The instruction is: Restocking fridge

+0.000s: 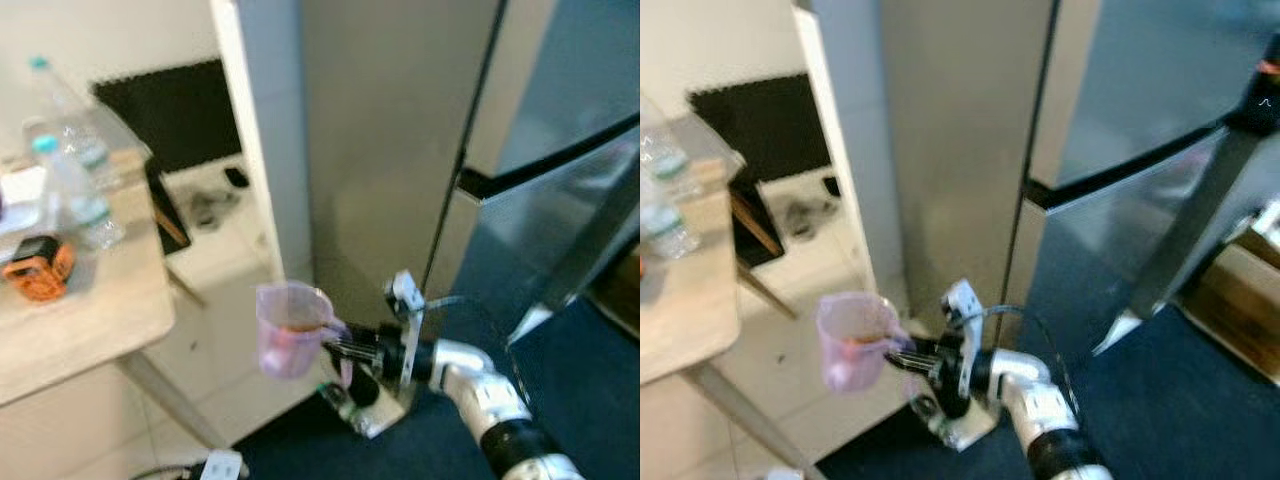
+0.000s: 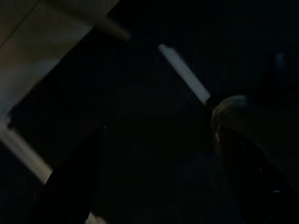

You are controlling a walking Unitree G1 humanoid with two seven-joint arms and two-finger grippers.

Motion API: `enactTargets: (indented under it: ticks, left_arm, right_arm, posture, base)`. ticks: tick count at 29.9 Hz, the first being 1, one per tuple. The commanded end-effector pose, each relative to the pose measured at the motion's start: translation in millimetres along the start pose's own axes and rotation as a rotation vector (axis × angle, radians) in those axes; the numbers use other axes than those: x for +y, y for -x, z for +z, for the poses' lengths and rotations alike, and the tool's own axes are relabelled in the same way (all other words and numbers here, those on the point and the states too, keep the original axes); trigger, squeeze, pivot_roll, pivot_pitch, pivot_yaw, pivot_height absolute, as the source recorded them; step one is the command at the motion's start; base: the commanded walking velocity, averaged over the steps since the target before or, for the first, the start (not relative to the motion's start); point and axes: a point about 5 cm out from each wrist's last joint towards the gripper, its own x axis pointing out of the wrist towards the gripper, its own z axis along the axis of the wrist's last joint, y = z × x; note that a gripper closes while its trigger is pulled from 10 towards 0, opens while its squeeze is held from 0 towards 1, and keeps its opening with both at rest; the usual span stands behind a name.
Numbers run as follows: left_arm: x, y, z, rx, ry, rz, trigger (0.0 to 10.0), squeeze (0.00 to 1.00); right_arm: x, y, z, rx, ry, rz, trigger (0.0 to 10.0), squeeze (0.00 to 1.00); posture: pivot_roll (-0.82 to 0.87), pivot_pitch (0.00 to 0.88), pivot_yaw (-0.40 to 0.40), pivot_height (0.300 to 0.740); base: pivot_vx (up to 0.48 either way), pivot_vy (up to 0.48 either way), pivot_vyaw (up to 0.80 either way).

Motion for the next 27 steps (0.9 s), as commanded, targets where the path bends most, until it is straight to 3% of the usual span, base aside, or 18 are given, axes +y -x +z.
enactTargets:
  ticks: [1, 6, 10, 27]
  left_arm:
    - [2.9, 1.7, -8.2, 0.025, -0.004, 0.004, 10.0, 0.0]
    - [3.2, 1.8, -8.6, 0.026, -0.006, 0.003, 10.0, 0.0]
    - [2.0, 1.6, -8.4, 0.026, 0.0, -0.004, 10.0, 0.0]
    - [-0.3, 1.4, -8.9, 0.028, 0.009, -0.012, 10.0, 0.0]
  right_arm:
    - [3.1, -4.0, -2.0, 0.008, -0.003, 0.02, 10.0, 0.0]
    - [2.6, -3.8, 0.0, -0.013, -0.004, 0.016, 10.0, 0.0]
    - [2.2, -3.5, 1.7, -0.02, 0.008, 0.013, 10.0, 0.0]
    - [2.6, -2.3, 0.5, -0.022, 0.001, 0.014, 10.0, 0.0]
  posture:
    - [0.01, 0.0, 0.031, 0.74]
    - [0.01, 0.0, 0.031, 0.74]
    - [0.01, 0.0, 0.03, 0.74]
    - [0.01, 0.0, 0.034, 0.74]
  base:
    - [0.0, 0.0, -0.65]
    - [0.0, 0.0, -0.64]
    - [0.0, -0.148, 0.0]
    - [0.0, -0.458, 0.0]
